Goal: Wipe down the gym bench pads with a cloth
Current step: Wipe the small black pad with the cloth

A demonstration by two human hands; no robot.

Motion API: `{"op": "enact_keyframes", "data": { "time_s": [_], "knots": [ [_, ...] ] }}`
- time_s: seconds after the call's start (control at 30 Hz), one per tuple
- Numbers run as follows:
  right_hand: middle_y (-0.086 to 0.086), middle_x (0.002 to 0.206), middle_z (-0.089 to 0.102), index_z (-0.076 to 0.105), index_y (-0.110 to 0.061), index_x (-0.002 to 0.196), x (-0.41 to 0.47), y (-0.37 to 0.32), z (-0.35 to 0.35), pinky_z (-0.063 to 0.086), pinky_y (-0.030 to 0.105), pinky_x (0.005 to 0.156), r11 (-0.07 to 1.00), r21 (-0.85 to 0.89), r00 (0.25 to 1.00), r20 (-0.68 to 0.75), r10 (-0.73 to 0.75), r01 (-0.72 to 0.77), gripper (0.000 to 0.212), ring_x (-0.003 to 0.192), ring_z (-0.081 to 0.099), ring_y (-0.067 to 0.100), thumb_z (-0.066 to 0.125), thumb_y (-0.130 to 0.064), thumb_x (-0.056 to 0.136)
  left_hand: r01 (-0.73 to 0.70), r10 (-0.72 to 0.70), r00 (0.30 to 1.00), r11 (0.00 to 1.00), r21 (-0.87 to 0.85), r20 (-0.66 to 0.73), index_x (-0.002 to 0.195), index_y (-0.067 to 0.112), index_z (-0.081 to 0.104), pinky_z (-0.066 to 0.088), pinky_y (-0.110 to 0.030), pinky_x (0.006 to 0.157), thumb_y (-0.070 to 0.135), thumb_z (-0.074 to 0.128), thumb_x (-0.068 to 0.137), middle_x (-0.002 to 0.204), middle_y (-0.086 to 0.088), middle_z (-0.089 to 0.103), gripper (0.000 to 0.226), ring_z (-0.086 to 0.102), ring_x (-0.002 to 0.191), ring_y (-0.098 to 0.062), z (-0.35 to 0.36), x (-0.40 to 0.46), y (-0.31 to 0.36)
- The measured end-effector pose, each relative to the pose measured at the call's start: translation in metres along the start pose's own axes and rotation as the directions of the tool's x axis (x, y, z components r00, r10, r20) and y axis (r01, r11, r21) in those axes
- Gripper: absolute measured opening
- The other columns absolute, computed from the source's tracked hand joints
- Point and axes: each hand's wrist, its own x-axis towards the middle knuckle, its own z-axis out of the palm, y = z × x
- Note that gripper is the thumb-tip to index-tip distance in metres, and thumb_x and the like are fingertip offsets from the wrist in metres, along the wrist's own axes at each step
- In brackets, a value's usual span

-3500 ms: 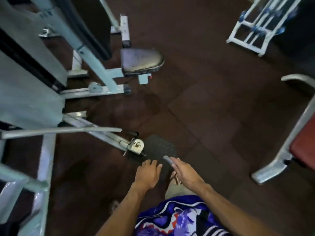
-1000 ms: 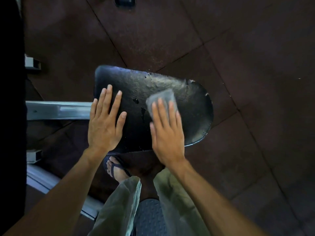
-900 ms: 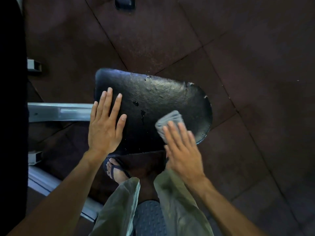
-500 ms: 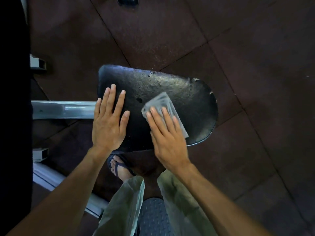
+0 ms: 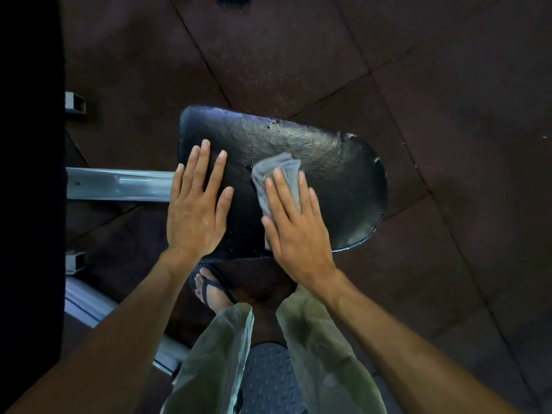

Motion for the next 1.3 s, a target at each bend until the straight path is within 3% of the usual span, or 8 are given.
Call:
{"op": "enact_keyframes", "data": {
  "time_s": [0.07, 0.17, 0.23, 0.37, 0.6, 0.9, 1.1, 1.3],
  "knots": [
    [0.002, 0.169, 0.011, 0.017, -0.015, 0.16, -0.027, 0.014, 0.0, 0.02, 0.048, 0.125, 0.995, -0.08, 0.998, 0.014, -0.057, 0.058, 0.059, 0.156, 0.004, 0.033, 0.031, -0.039, 0.108, 0.004, -0.004, 1.0, 1.0, -0.003, 0.004, 0.16, 0.016, 0.021, 0.012, -0.045, 0.127, 0.04, 0.021, 0.108, 0.169, -0.009, 0.01, 0.057, 0.008, 0.157, -0.022, -0.001, 0.0, -0.001],
    [0.003, 0.168, 0.012, 0.017, -0.017, 0.16, -0.035, 0.047, -0.009, 0.014, 0.048, 0.126, 0.987, -0.162, 1.0, 0.007, 0.008, -0.007, 0.059, 0.156, 0.005, 0.032, 0.027, -0.04, 0.107, 0.016, -0.016, 1.0, 1.0, 0.011, 0.011, 0.16, 0.017, 0.02, 0.012, -0.046, 0.127, 0.042, 0.019, 0.108, 0.169, -0.008, 0.009, 0.058, 0.007, 0.157, -0.022, 0.0, -0.001, -0.001],
    [0.006, 0.169, 0.011, 0.016, -0.015, 0.16, -0.012, 0.051, -0.013, 0.008, 0.047, 0.126, 0.989, -0.119, 0.996, -0.028, 0.083, -0.086, 0.06, 0.156, 0.002, 0.032, 0.025, -0.04, 0.107, 0.017, -0.017, 1.0, 1.0, 0.016, 0.012, 0.16, 0.017, 0.02, 0.012, -0.046, 0.127, 0.043, 0.019, 0.107, 0.169, -0.008, 0.009, 0.059, 0.007, 0.157, -0.023, 0.001, -0.001, 0.0],
    [0.012, 0.168, 0.01, 0.017, -0.009, 0.159, 0.037, 0.01, -0.008, 0.013, 0.05, 0.126, 0.984, 0.03, 0.981, -0.076, 0.178, -0.176, 0.063, 0.155, 0.002, 0.037, 0.03, -0.039, 0.106, 0.01, -0.011, 1.0, 1.0, 0.008, 0.009, 0.16, 0.016, 0.02, 0.012, -0.046, 0.127, 0.043, 0.02, 0.107, 0.169, -0.009, 0.009, 0.059, 0.008, 0.157, -0.023, -0.001, -0.001, 0.0],
    [0.007, 0.168, 0.013, 0.019, -0.013, 0.159, -0.029, 0.024, 0.002, 0.022, 0.05, 0.123, 0.986, -0.157, 0.999, 0.006, -0.049, 0.05, 0.06, 0.156, 0.008, 0.029, 0.028, -0.042, 0.107, 0.018, -0.019, 1.0, 1.0, 0.019, 0.016, 0.16, 0.017, 0.02, 0.013, -0.046, 0.127, 0.044, 0.018, 0.108, 0.169, -0.008, 0.009, 0.059, 0.007, 0.157, -0.022, -0.001, 0.001, 0.0],
    [0.01, 0.168, 0.008, 0.017, -0.013, 0.16, 0.026, 0.028, -0.009, -0.011, 0.056, 0.121, 0.983, -0.145, 0.992, -0.083, 0.099, -0.111, 0.065, 0.155, -0.005, 0.028, 0.03, -0.048, 0.106, 0.026, -0.027, 0.999, 0.999, 0.026, 0.02, 0.16, 0.018, 0.02, 0.009, -0.043, 0.128, 0.048, 0.019, 0.107, 0.169, -0.008, 0.009, 0.061, 0.007, 0.157, -0.022, 0.0, -0.001, 0.001],
    [0.01, 0.168, 0.01, 0.017, -0.011, 0.159, 0.02, 0.033, -0.009, 0.009, 0.045, 0.127, 0.994, -0.094, 0.996, -0.067, 0.053, -0.06, 0.064, 0.156, 0.004, 0.028, 0.031, -0.045, 0.107, 0.028, -0.029, 0.999, 0.999, 0.035, 0.022, 0.161, 0.018, 0.018, 0.011, -0.045, 0.127, 0.048, 0.019, 0.107, 0.169, -0.008, 0.009, 0.062, 0.006, 0.157, -0.022, -0.001, 0.0, 0.002],
    [0.007, 0.168, 0.011, 0.016, -0.013, 0.16, -0.028, 0.057, -0.012, 0.02, 0.05, 0.124, 0.977, -0.193, 0.996, 0.025, -0.083, 0.086, 0.063, 0.156, 0.007, 0.026, 0.027, -0.047, 0.107, 0.03, -0.03, 0.999, 0.999, 0.024, 0.02, 0.16, 0.018, 0.02, 0.011, -0.044, 0.127, 0.048, 0.023, 0.107, 0.169, -0.008, 0.01, 0.061, 0.007, 0.157, -0.022, -0.001, 0.001, 0.0]
  ]
}}
